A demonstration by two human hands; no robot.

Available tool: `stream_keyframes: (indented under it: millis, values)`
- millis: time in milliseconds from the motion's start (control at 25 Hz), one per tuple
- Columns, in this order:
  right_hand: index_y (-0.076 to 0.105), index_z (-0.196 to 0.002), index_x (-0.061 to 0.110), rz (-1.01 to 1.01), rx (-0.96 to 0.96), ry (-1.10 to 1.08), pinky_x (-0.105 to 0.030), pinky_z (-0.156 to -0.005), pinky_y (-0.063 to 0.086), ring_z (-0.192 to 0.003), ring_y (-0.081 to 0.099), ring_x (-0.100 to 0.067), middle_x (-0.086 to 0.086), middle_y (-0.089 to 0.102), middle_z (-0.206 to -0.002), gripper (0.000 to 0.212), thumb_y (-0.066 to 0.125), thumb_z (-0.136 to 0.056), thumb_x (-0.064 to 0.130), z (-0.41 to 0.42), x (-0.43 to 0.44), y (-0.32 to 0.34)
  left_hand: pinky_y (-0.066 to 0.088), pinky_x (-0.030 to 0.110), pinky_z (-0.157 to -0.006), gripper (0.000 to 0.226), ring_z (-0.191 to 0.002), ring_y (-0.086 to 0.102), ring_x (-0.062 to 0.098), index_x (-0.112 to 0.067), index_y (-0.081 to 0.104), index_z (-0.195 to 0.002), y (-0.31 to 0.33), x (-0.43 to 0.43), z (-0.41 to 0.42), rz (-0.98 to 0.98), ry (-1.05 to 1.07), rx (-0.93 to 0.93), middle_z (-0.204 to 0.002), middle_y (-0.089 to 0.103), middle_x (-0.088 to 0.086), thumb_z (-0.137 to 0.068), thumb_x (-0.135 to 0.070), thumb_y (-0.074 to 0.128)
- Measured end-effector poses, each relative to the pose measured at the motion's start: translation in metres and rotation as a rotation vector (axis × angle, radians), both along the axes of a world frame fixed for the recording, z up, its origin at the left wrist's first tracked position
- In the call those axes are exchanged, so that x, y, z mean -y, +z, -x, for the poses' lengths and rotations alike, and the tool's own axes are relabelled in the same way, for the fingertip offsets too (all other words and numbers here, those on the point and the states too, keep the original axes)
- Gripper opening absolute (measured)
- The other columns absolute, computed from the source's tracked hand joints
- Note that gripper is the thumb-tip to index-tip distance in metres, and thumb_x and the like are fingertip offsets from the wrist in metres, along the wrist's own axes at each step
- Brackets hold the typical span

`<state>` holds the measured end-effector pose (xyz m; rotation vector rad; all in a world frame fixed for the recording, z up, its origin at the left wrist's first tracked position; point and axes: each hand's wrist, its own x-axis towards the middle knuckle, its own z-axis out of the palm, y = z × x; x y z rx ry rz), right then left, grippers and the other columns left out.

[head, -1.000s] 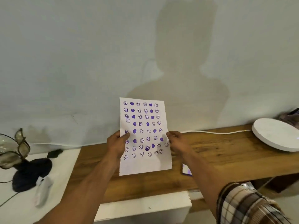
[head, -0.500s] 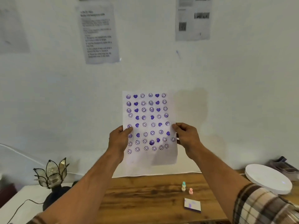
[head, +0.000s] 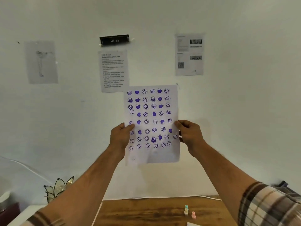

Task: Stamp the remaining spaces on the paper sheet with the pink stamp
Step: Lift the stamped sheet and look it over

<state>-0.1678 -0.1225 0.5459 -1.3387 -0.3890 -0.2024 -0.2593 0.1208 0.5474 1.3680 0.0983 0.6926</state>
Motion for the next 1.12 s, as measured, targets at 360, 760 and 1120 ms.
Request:
stream_keyframes:
  millis: [360, 760, 1120]
  values:
    - [0.079, -0.111, 0.010, -0.021, 0.031, 0.001, -0.062, -0.090, 0.062, -0.107, 0.074, -0.043, -0.010, 0.082, -0.107, 0.017, 0.069, -0.102, 0.021, 0.009, 0.002, 0.014, 0.064, 0.056, -0.079, 0.007, -0.087, 0.078, 0.035, -0.020, 0.080, -0.090, 0.013, -0.001, 0.005, -0.007, -0.006, 0.023, -0.090, 0.083, 0.006, -0.091, -0.024, 0.073]
    - [0.079, -0.104, 0.013, -0.026, 0.001, 0.014, -0.055, -0.084, 0.065, -0.103, 0.076, -0.041, -0.005, 0.083, -0.099, 0.013, 0.068, -0.103, 0.020, 0.003, 0.003, 0.003, 0.065, 0.045, -0.067, 0.008, -0.080, 0.079, 0.030, -0.020, 0.080, -0.094, 0.002, 0.000, -0.004, 0.014, -0.015, 0.007, -0.090, 0.083, 0.006, -0.093, -0.023, 0.072]
    - [0.079, -0.109, 0.013, -0.016, -0.037, -0.008, -0.053, -0.083, 0.065, -0.100, 0.078, -0.036, -0.005, 0.083, -0.103, 0.014, 0.070, -0.102, 0.022, -0.014, 0.004, -0.014, 0.065, 0.045, -0.066, 0.009, -0.082, 0.079, 0.030, -0.021, 0.079, -0.095, -0.017, 0.002, -0.019, 0.012, -0.009, -0.021, -0.090, 0.083, 0.004, -0.093, -0.024, 0.072]
